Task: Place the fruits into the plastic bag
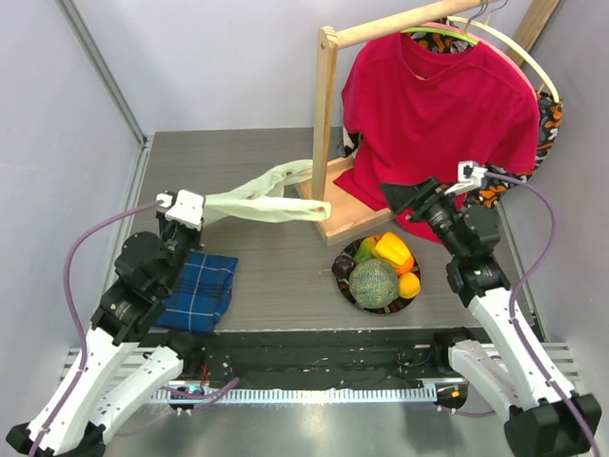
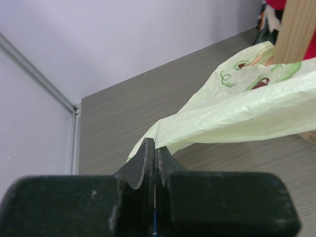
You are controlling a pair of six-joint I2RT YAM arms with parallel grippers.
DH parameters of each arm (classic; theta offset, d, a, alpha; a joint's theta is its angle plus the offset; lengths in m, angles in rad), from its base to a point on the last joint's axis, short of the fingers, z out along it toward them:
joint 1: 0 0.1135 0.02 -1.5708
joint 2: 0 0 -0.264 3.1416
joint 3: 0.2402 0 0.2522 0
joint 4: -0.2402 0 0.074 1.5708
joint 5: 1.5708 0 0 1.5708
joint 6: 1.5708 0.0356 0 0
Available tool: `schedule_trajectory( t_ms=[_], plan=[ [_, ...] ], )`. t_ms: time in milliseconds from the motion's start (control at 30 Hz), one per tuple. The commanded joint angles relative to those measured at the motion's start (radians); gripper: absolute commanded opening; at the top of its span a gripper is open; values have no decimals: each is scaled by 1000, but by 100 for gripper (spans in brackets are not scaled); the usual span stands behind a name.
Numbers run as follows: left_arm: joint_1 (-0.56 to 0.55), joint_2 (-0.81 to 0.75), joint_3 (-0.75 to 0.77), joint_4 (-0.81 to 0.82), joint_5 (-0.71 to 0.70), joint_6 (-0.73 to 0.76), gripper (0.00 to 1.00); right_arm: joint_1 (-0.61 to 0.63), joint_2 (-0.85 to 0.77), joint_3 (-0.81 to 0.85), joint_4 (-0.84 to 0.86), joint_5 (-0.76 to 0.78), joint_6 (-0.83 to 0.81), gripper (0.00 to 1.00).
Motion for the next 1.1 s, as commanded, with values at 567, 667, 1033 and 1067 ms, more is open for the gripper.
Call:
schedule_trajectory(
  t_ms=[567,667,1033,1067],
  plan=[
    [2,24,8,50,250,-54,0,561,534,-50,603,185,448,77],
    [1,28,9,44,265,-53,0,572,583,-44,640,190,473,77],
    [2,37,8,41,330,-60,0,583,673,-17,698,172,496,77],
    [2,42,9,41,333,-63,0,586,680,-15,704,169,499,77]
  ],
)
